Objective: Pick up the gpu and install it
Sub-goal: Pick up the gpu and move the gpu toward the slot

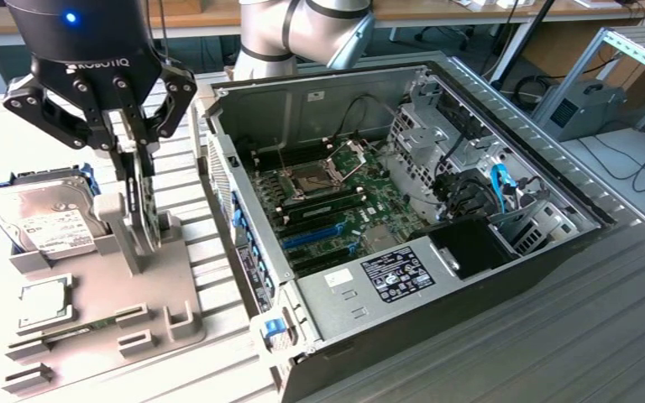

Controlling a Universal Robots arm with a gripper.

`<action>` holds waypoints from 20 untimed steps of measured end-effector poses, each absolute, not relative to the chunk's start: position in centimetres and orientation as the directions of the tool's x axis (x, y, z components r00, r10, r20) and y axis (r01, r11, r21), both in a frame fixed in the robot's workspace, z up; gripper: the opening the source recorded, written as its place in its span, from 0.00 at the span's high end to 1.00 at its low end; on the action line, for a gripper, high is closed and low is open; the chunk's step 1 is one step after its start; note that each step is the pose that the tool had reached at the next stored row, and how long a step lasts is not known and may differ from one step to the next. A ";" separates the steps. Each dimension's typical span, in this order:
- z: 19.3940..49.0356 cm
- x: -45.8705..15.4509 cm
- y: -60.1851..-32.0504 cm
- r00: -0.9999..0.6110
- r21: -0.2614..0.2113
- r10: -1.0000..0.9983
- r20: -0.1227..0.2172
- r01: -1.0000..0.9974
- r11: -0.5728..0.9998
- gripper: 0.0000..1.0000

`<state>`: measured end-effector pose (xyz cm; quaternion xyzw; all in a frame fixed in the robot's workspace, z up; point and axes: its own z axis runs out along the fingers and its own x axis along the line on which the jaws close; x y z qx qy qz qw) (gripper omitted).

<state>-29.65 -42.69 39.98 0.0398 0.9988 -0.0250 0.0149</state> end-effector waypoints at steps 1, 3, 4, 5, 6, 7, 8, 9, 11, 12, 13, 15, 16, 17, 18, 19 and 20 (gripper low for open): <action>40.0 -29.6 -42.7 -0.996 -0.049 0.079 -0.032 0.080 0.996 0.74; 40.1 -29.6 -42.7 -0.996 -0.049 0.079 -0.032 0.080 0.996 0.74; 40.2 -29.6 -42.7 -0.996 -0.049 0.079 -0.032 0.080 0.996 0.74; 40.3 -29.6 -42.7 -0.996 -0.049 0.079 -0.032 0.080 0.996 0.74; 40.3 -29.6 -42.7 -0.996 -0.049 0.079 -0.032 0.080 0.996 0.74; 40.4 -29.6 -42.7 -0.996 -0.049 0.079 -0.032 0.080 0.996 0.74; 40.5 -29.6 -42.7 -0.996 -0.049 0.079 -0.032 0.080 0.996 0.74; 40.5 -29.6 -42.7 -0.996 -0.049 0.079 -0.032 0.080 0.996 0.74; 40.6 -29.6 -42.7 -0.996 -0.049 0.079 -0.032 0.080 0.996 0.74; 40.7 -29.6 -42.7 -0.996 -0.049 0.079 -0.032 0.080 0.996 0.74; 40.7 -29.6 -42.7 -0.996 -0.049 0.079 -0.032 0.080 0.996 0.74; 40.9 -29.6 -42.7 -0.996 -0.049 0.079 -0.032 0.080 0.996 0.74; 41.0 -29.6 -42.7 -0.996 -0.049 0.079 -0.032 0.080 0.996 0.74; 41.0 -29.6 -42.7 -0.996 -0.049 0.079 -0.032 0.080 0.996 0.74; 41.1 -29.6 -42.7 -0.996 -0.049 0.079 -0.032 0.080 0.996 0.74; 41.2 -29.6 -42.7 -0.996 -0.049 0.079 -0.032 0.080 0.996 0.74; 41.3 -29.6 -42.7 -0.996 -0.049 0.079 -0.032 0.080 0.996 0.74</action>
